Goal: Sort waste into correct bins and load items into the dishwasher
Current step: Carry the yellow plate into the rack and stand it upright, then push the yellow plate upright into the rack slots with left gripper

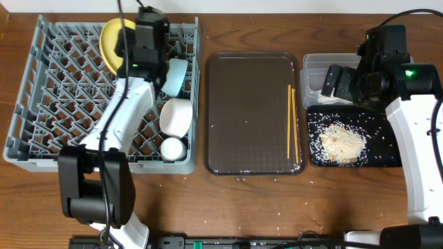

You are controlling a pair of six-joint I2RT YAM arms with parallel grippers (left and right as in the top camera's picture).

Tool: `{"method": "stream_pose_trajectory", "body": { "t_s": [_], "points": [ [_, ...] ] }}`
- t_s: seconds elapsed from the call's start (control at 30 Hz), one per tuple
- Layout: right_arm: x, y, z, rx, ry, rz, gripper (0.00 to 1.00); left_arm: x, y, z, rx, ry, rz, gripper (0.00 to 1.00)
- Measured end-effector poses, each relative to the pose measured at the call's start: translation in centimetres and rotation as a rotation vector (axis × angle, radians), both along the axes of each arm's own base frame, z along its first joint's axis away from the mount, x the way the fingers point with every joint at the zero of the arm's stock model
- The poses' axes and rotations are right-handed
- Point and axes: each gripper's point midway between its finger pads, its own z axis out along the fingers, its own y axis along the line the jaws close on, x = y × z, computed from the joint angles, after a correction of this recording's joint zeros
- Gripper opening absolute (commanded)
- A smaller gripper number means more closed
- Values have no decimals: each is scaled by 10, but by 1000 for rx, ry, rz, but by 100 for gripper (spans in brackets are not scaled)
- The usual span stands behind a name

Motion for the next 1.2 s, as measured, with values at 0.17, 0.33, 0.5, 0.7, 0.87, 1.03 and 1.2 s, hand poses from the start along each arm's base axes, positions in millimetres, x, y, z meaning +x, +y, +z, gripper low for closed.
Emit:
{"method": "stream_pose_trajectory", "body": {
  "t_s": [0.17, 0.33, 0.5, 0.7, 0.87, 1.03, 1.2],
  "points": [
    [0, 0, 0, 0, -1, 0, 99, -5, 9, 1, -86, -46, 75, 52],
    [0, 0, 0, 0, 0, 0, 99, -29, 37, 21, -321, -97, 138, 48],
    [0, 0, 0, 0, 0, 0, 99, -62, 88, 66, -715, -246, 186, 36],
    [0, 0, 0, 0, 0, 0, 99, -68, 111, 24, -1075, -181, 263, 28],
    [0, 0, 0, 0, 0, 0, 99, -58, 99, -17, -1246, -84, 294, 24],
    [0, 0, 0, 0, 0, 0, 99, -54, 93, -40, -1318, -34, 324, 24],
    [0, 0, 0, 0, 0, 0, 99, -53, 88, -39, -1339, -33, 317, 24]
  ]
}}
